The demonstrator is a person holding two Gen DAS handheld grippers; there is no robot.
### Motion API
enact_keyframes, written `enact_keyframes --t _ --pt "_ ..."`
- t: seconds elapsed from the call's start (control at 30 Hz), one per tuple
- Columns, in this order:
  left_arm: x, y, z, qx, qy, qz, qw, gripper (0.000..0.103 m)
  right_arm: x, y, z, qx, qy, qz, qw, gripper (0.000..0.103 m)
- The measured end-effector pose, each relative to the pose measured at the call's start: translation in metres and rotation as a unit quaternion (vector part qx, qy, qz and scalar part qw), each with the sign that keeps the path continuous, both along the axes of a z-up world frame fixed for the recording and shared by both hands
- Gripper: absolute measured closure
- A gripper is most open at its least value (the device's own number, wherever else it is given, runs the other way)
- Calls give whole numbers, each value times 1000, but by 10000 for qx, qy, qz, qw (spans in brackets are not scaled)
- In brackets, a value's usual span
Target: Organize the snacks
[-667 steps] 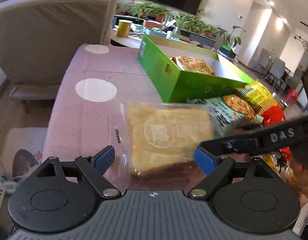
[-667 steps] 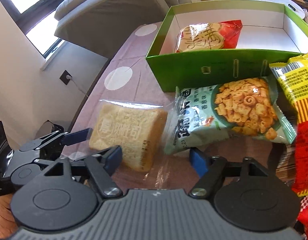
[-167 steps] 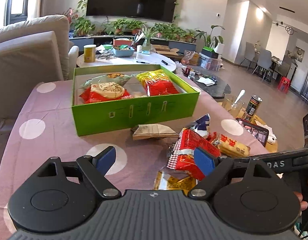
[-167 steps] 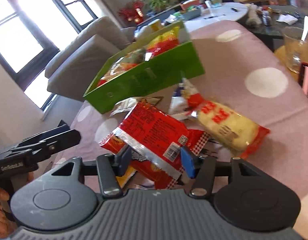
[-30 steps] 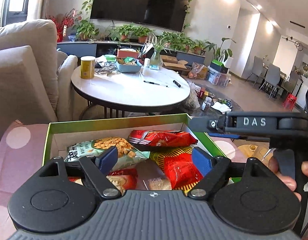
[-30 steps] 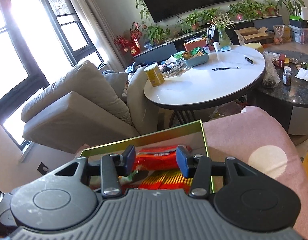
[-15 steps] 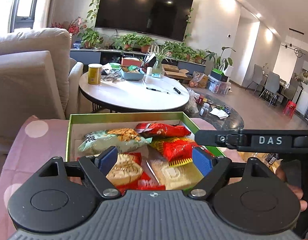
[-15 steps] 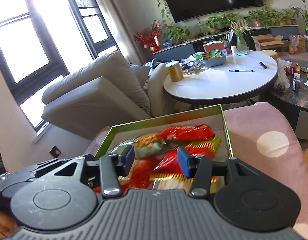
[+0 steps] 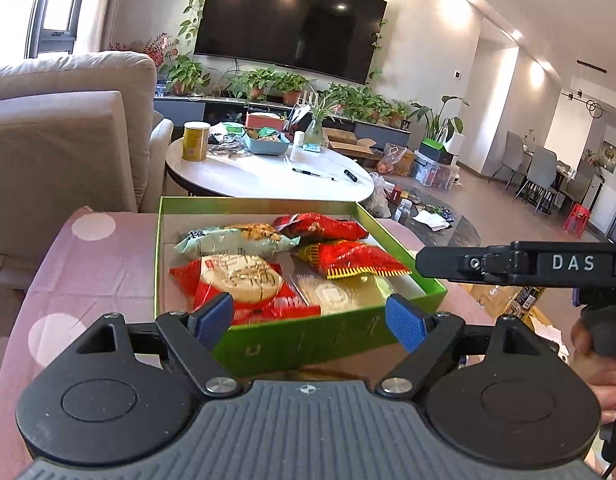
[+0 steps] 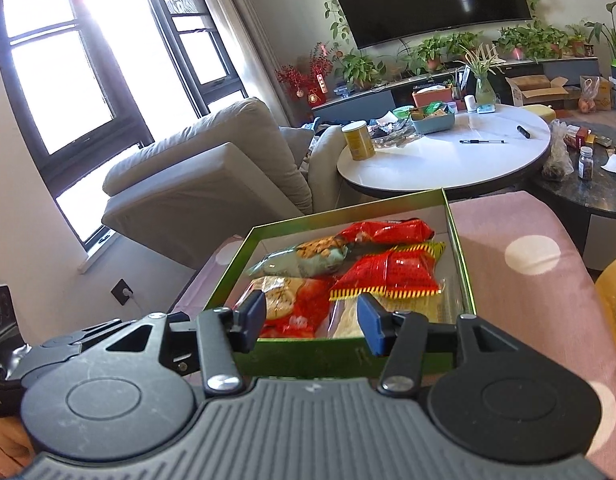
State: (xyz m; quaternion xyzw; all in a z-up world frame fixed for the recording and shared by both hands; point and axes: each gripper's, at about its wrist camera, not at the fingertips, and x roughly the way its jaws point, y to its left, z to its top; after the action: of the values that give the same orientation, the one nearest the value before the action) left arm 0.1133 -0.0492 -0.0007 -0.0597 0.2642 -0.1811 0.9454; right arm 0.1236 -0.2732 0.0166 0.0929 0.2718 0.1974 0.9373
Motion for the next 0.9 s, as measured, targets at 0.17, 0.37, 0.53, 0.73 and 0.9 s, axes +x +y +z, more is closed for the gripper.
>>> enact_keyframes --t 0.17,0.37,0.53,0.73,0.9 --pt "-15 -1 -3 63 -13 -27 10000 21 -18 4 -4 -69 -54 2 10000 52" --pt "-26 -5 -8 89 51 -95 9999 21 -33 10 -9 -220 -86 19 9997 52" --pt "-36 -11 -11 166 32 -151 9997 20 -45 14 -12 -312 -128 9 9994 47" --pt "-43 -16 -12 242 45 -202 9995 20 -57 17 -15 -309 -132 68 9994 46" --pt "-45 -22 -18 360 117 -225 9990 20 -61 18 -22 -268 -36 121 9996 45"
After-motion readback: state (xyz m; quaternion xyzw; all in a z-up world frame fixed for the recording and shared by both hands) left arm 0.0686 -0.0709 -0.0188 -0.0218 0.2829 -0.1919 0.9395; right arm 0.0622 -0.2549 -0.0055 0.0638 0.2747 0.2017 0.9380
